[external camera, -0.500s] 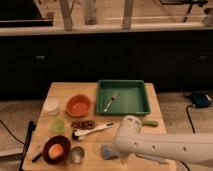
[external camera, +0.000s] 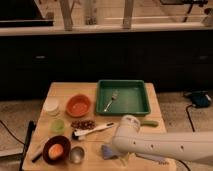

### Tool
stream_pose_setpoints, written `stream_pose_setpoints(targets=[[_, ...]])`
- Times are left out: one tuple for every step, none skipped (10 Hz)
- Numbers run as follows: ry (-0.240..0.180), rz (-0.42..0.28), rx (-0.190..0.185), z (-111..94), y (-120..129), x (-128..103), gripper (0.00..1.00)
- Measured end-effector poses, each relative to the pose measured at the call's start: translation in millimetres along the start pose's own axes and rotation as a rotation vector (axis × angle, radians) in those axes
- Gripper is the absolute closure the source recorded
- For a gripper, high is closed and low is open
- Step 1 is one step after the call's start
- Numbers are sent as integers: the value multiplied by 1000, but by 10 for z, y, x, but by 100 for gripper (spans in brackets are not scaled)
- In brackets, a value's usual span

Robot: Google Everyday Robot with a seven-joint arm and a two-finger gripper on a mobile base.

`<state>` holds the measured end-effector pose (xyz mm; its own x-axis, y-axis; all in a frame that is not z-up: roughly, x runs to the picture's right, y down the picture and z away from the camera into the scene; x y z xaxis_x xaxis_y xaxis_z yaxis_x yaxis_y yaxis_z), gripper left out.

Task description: Place sponge in red bowl

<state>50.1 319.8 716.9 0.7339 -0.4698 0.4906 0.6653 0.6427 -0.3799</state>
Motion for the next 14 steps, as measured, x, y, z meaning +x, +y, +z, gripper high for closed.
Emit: stream_pose_setpoints(targets=[[-1,5,3,19,-15,16,20],[-7,16,3,62,-28,33,20],[-12,22,1,104,-40,52,21],[-16,29,-2,141,-46,68,26],[-19,33,-5,182,-62,80,38],[-20,36,-12,208,-66,91,46],[-21,38,-21,239,-69,104,55],[-21,43,-30,261,-63,120,66],[-23,47,-38,280,-59,129,77],[-23,45,-43,296,-68,130,88],[-23,46,-47,303,-59,136,95],[-22,46,-49,306,-50,137,100],[-17,46,-47,291,-37,144,100],[-12,44,-45,270,-23,148,100]])
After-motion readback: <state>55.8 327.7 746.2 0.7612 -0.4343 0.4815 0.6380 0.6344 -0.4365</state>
